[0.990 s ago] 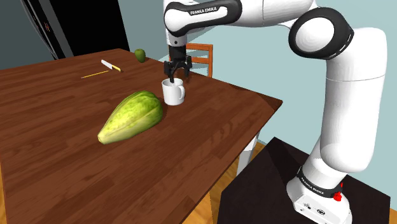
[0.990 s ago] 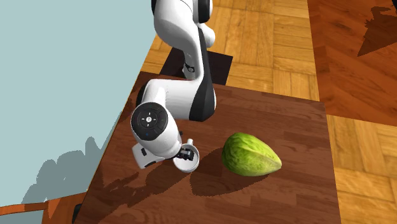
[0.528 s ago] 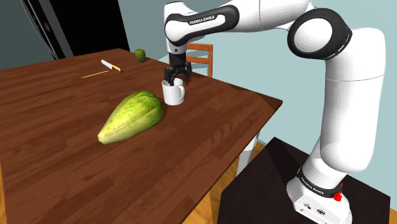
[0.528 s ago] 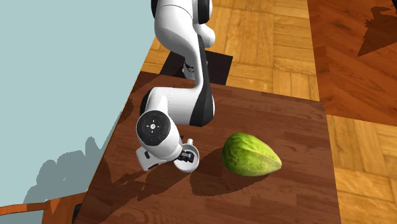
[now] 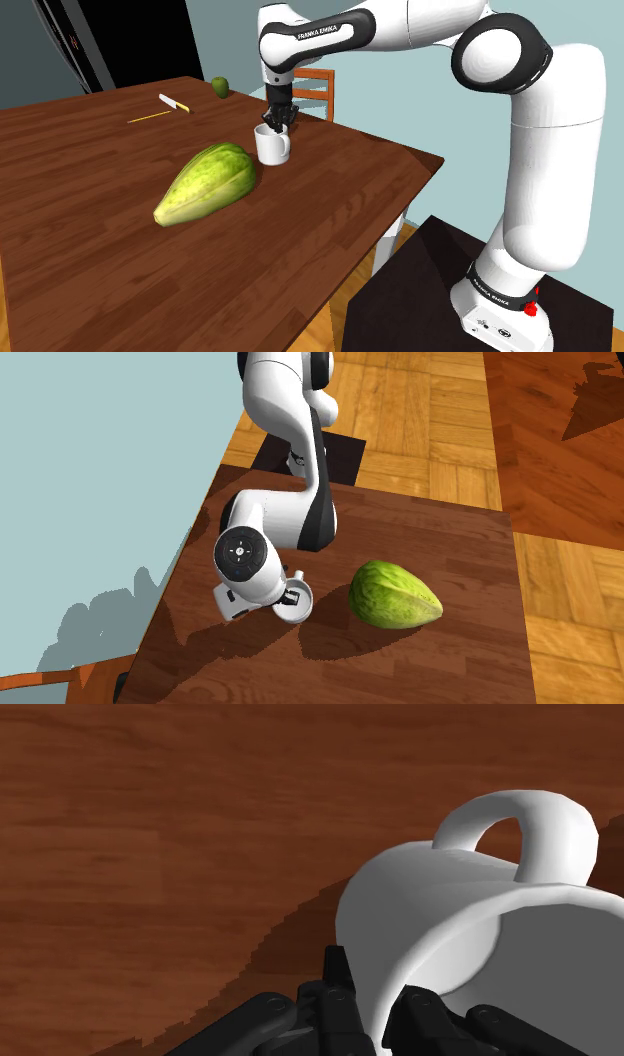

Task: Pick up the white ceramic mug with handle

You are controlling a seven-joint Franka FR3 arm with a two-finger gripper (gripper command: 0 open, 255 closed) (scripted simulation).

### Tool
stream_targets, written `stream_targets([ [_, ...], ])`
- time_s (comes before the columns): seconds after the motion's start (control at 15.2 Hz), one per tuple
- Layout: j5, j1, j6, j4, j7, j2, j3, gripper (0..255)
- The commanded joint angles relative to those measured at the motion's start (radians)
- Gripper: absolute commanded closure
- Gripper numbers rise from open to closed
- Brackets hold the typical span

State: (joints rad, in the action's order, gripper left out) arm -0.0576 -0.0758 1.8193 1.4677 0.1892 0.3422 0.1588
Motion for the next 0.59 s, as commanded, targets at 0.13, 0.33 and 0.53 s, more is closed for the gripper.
stream_targets([
  [0.13,0.001,-0.001,-0.011,-0.007,0.001,-0.003,0.001,255],
  [0.33,0.001,-0.002,-0.051,-0.048,0.000,-0.002,0.001,255],
  [0.53,0.001,-0.004,-0.093,-0.093,0.000,0.000,0.002,255],
])
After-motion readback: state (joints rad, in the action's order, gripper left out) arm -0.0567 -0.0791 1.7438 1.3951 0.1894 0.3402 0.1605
